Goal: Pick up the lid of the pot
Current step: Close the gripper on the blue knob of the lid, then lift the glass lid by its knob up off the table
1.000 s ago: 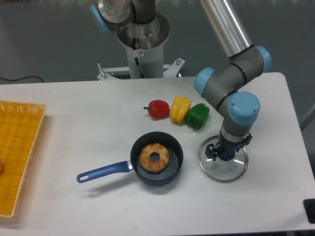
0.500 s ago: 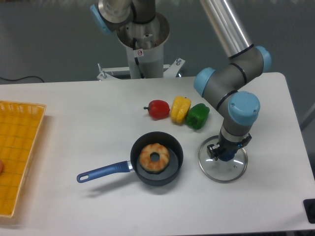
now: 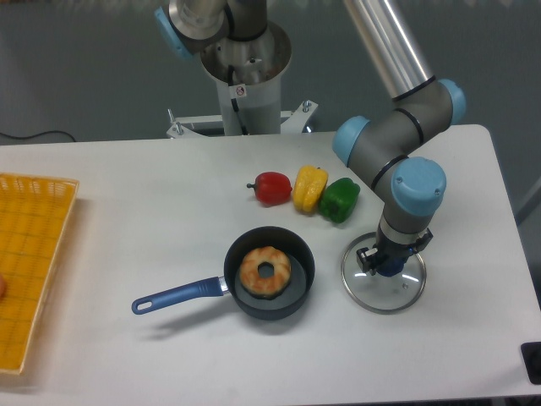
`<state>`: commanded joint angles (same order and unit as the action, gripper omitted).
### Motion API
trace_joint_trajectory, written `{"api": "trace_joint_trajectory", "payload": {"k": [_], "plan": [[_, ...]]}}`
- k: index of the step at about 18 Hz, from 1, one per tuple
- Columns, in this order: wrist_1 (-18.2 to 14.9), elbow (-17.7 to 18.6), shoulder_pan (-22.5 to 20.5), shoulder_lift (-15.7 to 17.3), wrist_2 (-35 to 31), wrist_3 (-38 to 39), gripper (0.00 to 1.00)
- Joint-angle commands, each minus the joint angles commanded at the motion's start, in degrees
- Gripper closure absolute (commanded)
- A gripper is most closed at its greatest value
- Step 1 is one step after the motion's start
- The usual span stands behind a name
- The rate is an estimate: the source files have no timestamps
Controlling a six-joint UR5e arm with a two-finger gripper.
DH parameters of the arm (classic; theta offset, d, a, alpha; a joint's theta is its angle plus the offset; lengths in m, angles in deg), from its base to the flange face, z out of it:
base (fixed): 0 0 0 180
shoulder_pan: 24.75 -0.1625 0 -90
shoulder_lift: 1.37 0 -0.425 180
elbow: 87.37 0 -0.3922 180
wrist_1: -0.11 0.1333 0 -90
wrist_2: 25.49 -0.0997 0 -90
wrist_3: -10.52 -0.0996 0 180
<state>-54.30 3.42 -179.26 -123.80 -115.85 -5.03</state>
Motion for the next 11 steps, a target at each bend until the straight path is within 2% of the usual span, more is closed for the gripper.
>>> {"api": "trace_joint_trajectory", "payload": {"k": [11], "plan": [[-0.70,-0.26,0.09,2.55,-0.17,0.00,0.43]]}}
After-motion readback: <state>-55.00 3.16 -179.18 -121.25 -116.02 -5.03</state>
